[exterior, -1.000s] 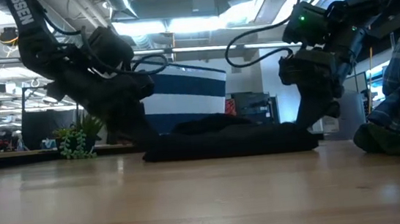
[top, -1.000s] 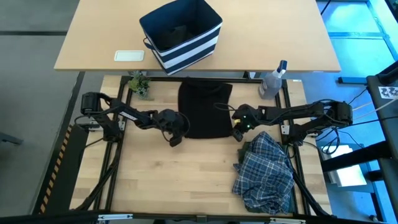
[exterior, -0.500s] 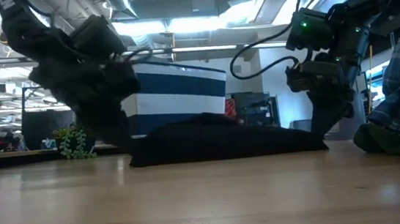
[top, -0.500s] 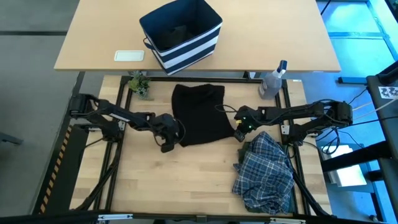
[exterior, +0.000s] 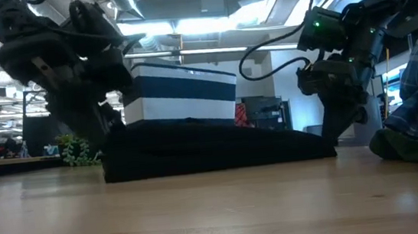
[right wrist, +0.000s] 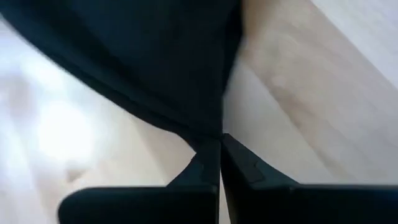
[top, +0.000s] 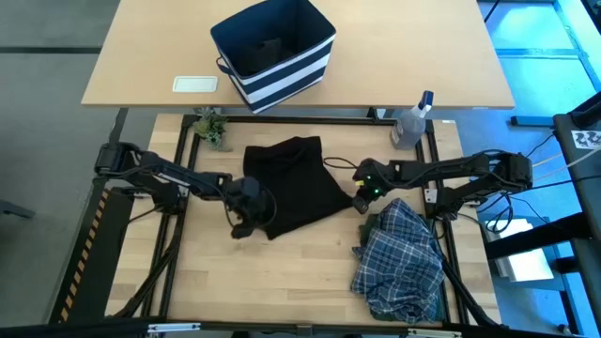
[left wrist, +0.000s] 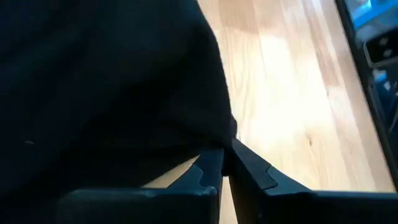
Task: Fold Laundry from Bin
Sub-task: Fold the black shirt
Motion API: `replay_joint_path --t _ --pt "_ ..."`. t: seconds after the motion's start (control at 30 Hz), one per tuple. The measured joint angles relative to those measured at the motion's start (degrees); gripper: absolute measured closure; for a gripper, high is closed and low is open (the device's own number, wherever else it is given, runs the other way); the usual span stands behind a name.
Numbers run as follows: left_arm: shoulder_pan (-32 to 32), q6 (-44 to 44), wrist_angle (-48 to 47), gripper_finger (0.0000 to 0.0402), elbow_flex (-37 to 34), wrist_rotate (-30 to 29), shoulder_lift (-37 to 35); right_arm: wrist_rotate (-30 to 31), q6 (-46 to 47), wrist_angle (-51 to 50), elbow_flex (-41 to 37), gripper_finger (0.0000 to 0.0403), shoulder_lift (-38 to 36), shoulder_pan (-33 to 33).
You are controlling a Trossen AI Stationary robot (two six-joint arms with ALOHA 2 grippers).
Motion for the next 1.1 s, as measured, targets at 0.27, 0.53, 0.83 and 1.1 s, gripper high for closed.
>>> replay_joint_path --t 0.27,0.53,0.83,1.1 --pt "1.8 0.02 -4.27 0.037 -0.07 -2.05 -8.48 -3.36 -3.33 -1.52 5.87 0.0349 0.0 2.54" --pt "1.9 4.2 -15.77 0.0369 -0.04 -18.36 -19.88 5.29 -8.99 -3.34 13.77 0.0284 0.0 4.57" --pt "9.57 12.68 -9.65 0.0368 -0.02 -32.11 -19.13 14.16 -19.51 3.81 21.62 0.0287 3.87 0.94" --pt "21.42 17.64 -5.47 0.0368 -0.02 -25.47 -15.75 9.16 -32.49 4.39 33.79 0.0279 18.71 -6.78"
